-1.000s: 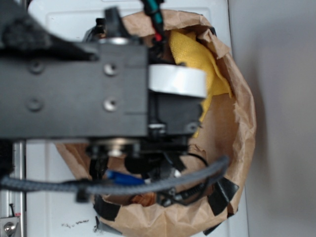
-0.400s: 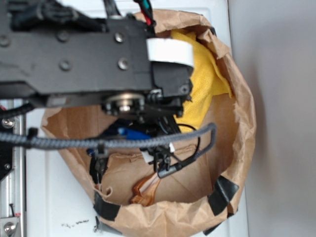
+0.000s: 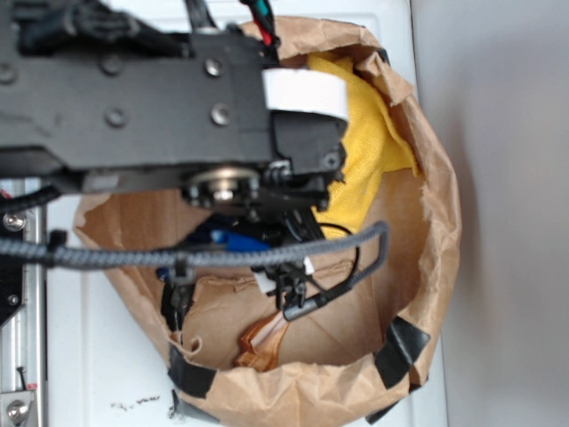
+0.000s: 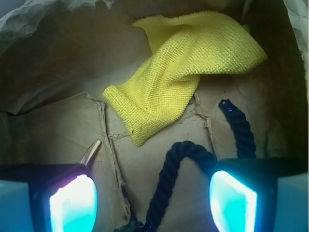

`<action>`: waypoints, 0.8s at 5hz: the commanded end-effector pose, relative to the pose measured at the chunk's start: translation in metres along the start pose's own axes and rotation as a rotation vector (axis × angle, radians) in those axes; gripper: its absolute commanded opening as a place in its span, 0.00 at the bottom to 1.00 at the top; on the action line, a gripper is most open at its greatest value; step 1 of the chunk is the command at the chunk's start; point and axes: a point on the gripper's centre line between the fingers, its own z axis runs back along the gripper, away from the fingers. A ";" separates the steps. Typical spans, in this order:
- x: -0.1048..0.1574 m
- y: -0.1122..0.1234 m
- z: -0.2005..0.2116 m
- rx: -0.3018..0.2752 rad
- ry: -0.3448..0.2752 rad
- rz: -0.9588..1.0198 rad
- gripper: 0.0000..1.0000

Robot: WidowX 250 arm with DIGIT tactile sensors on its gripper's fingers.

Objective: Grab the blue rope.

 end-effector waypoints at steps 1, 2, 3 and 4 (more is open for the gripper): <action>0.001 0.015 -0.037 -0.013 0.044 0.267 1.00; -0.008 0.022 -0.053 -0.040 0.036 0.315 1.00; -0.016 0.029 -0.063 -0.066 0.007 0.343 1.00; -0.018 0.031 -0.080 -0.066 -0.011 0.343 1.00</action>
